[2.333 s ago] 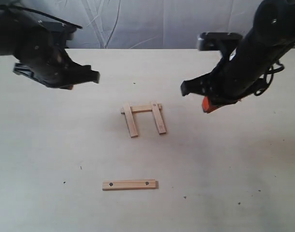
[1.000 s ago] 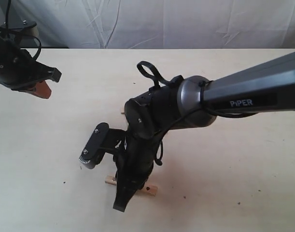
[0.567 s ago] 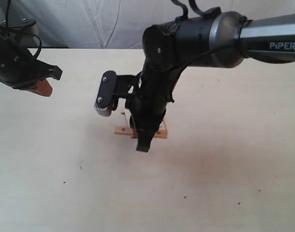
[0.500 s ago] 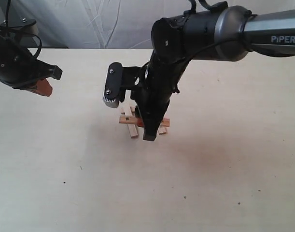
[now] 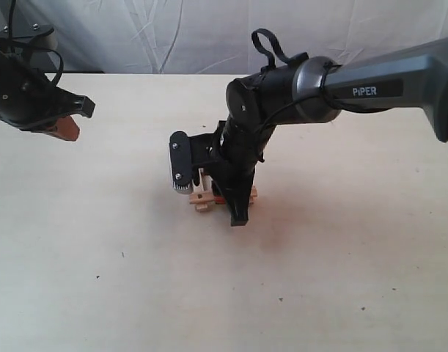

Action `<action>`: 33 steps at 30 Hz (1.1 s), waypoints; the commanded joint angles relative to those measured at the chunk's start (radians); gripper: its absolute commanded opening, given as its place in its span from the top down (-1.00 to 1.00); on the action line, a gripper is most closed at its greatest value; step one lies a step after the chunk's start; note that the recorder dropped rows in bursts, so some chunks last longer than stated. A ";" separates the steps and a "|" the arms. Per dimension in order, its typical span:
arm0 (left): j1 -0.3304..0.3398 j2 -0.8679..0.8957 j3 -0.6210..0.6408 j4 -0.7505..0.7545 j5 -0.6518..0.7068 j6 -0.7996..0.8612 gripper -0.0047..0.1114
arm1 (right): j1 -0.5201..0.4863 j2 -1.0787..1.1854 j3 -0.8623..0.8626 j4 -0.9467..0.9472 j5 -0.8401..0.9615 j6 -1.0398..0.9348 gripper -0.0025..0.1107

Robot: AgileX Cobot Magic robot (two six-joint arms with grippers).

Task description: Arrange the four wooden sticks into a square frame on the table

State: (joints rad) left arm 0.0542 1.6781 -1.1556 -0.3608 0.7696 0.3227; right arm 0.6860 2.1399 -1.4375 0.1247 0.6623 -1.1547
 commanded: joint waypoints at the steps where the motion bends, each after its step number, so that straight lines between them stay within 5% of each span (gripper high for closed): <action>1: 0.003 -0.008 0.000 -0.006 -0.007 0.002 0.92 | -0.006 -0.001 -0.004 -0.009 -0.019 -0.009 0.97; 9: 0.003 -0.008 0.000 -0.006 -0.007 0.002 0.92 | -0.006 -0.001 -0.004 -0.009 -0.022 0.007 0.95; 11: 0.003 -0.008 0.000 -0.006 -0.007 0.002 0.92 | -0.006 -0.001 -0.004 -0.009 -0.019 0.022 0.78; 15: 0.003 -0.008 0.000 -0.006 -0.007 0.002 0.92 | -0.006 -0.011 -0.004 -0.009 -0.019 0.044 0.05; 17: 0.003 -0.008 0.000 -0.006 -0.009 0.002 0.92 | -0.006 -0.026 -0.004 -0.012 -0.064 0.129 -0.11; 22: 0.003 -0.008 0.000 -0.028 -0.009 0.002 0.92 | -0.028 -0.112 -0.004 -0.008 -0.103 0.451 0.16; 27: -0.057 -0.022 0.000 -0.033 -0.060 0.000 0.92 | -0.107 -0.171 0.018 0.067 0.035 0.694 0.92; 33: -0.167 -0.079 0.041 0.003 -0.171 -0.072 0.92 | -0.222 -0.240 0.122 0.086 0.044 0.937 0.95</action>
State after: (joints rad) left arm -0.0688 1.6316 -1.1413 -0.3655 0.6558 0.2809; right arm 0.5111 1.9425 -1.3572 0.2036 0.7031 -0.3195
